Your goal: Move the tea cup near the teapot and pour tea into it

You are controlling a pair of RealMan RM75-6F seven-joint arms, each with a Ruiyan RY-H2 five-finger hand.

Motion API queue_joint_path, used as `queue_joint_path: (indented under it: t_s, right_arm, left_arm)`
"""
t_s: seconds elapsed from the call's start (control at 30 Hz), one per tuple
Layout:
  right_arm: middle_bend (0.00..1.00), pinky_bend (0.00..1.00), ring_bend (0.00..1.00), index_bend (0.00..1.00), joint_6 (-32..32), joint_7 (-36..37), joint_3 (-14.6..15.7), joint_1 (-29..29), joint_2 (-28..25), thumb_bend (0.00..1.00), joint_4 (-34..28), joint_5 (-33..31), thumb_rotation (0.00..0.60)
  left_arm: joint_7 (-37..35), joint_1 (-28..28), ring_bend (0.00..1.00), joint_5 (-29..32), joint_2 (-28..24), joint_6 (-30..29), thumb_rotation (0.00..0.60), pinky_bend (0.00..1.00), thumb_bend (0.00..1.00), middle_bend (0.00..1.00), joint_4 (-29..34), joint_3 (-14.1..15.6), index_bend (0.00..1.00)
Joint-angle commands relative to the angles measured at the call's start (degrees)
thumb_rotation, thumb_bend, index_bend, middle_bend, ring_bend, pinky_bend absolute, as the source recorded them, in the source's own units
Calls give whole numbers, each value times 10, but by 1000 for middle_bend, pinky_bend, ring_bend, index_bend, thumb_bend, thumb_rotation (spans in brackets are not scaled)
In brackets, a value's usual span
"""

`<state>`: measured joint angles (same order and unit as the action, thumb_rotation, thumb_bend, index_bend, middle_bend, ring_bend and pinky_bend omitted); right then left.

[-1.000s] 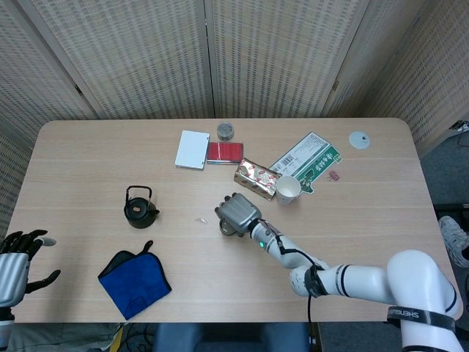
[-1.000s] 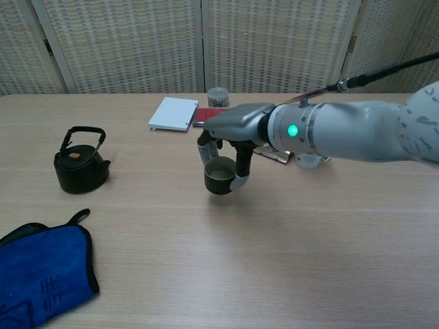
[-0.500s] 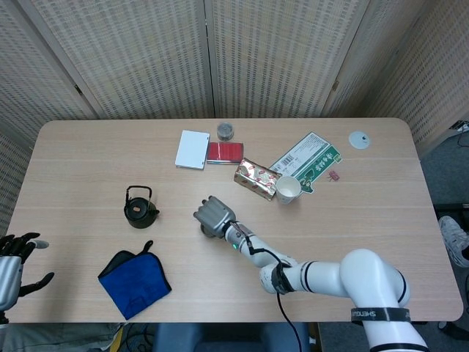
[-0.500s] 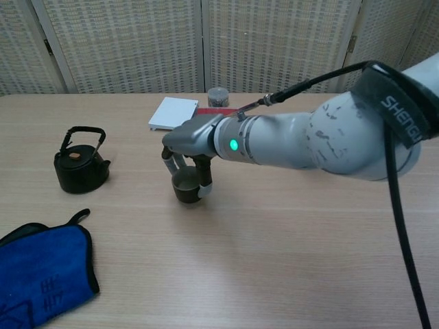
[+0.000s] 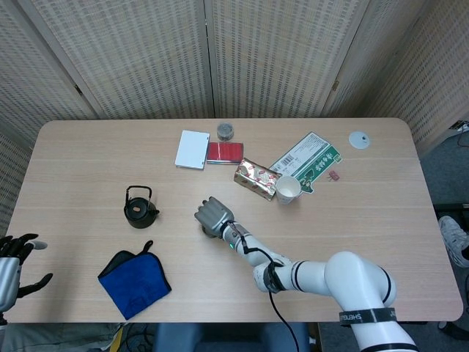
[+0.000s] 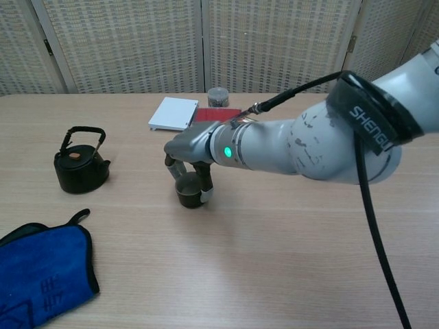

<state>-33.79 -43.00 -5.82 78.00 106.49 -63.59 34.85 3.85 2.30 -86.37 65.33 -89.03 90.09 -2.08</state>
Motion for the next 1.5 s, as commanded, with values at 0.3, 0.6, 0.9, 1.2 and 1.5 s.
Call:
queue_joint_path:
  t_s: [0.3,0.6,0.9,1.2,1.5]
  right_arm:
    - [207,270,148,193,-11,12,10,0,-17,207,-14,-8,600]
    - [211,268,147,192,-110,53,16,-61,-139,213,-171,58,600]
    - [299,269,192,263,-277,93,67,-191,-298,231,-347,172,600]
    - [310,269,196,266,-411,150,123,-330,-400,232,-424,278,600]
    - [313,269,196,268,-520,208,172,-474,-441,231,-405,358,600]
  left_arm:
    - [6,1,260,-2,0,1,600,136,149,236,4,-1,371]
    - [3,10,259,-3,-8,8,600,136,149,237,4,-7,363]
    - [-8,35,259,-10,-5,33,600,136,149,237,-7,-15,363]
    - [-17,70,259,-8,1,67,600,136,149,237,-18,-29,363]
    - [-41,113,256,4,16,123,600,136,149,237,-37,-40,343]
